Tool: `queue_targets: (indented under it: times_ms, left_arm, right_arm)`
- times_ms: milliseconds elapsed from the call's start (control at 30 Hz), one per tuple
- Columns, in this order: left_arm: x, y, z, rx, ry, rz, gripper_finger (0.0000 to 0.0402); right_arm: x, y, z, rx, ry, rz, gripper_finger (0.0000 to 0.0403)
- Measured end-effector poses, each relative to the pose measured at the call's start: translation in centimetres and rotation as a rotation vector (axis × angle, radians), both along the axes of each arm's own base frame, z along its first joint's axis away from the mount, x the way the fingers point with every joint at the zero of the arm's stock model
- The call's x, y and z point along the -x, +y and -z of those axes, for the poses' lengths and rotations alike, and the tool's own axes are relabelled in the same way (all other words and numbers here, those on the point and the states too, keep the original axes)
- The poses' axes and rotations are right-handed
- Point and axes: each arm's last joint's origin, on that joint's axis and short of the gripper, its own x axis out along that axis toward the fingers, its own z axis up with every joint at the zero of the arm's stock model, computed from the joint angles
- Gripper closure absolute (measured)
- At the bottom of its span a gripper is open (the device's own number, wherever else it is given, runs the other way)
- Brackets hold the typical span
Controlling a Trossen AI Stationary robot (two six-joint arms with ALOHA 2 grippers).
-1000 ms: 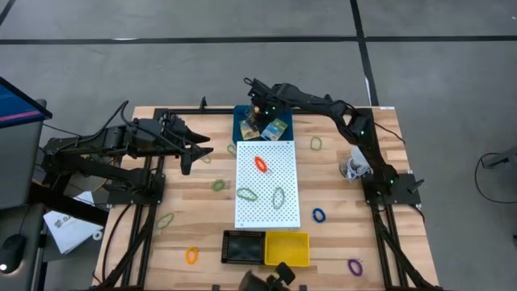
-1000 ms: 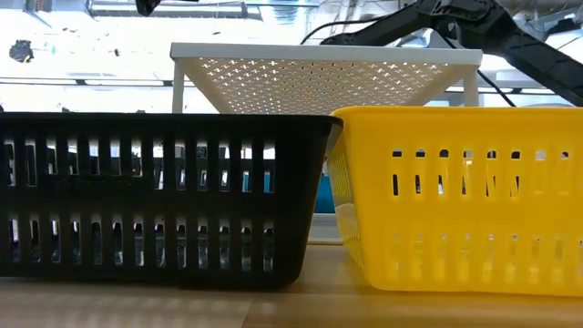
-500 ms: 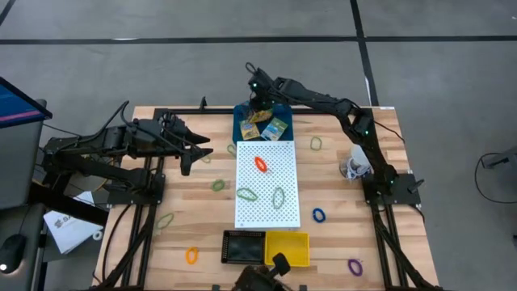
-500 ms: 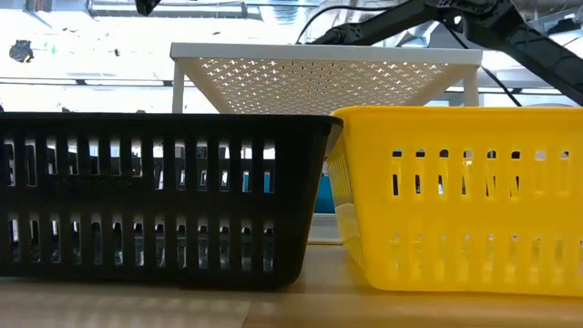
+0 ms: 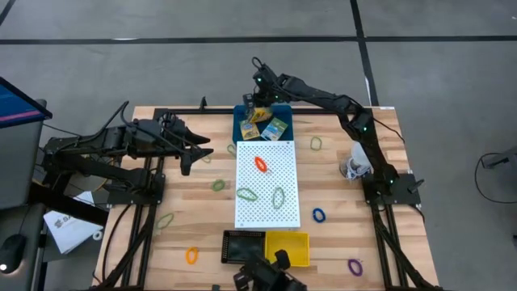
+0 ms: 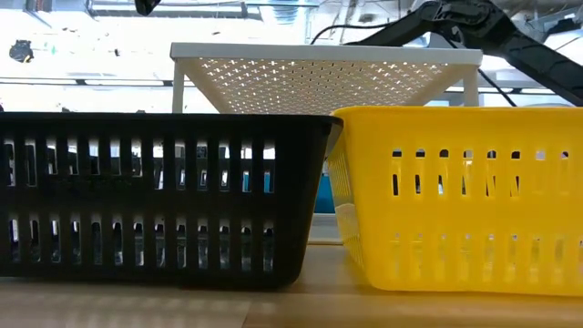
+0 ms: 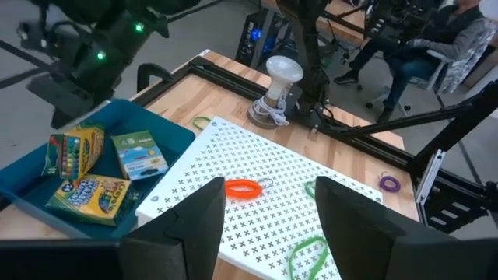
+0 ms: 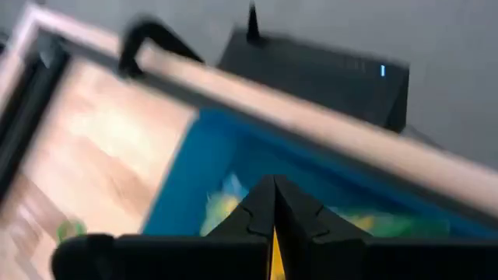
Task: Pick & Place Office Desk Supplies
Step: Put the crayon box into the blue bin
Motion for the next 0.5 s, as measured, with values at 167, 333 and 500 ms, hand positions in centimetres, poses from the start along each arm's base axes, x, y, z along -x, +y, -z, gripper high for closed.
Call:
queue_targets:
  times_ms: [167,333,500]
  left_arm:
    - [-0.1,-0.1,-0.2,0.011,-0.026,0.002,0.0207]
    - [-0.1,-0.3,-0.4,0.011,-0.043,0.015,0.0207]
    - [-0.1,-0.3,-0.4,0.011,-0.046,0.014,0.0207]
  right_arm:
    - [-0.4,1.7,1.4,-0.073,0.098,-0.069,0.0402]
    - [-1.0,4.6,1.2,-0.058,0.193,-0.157,0.0402]
    - [-1.4,6.9,1.2,-0.044,0.284,-0.201,0.0403]
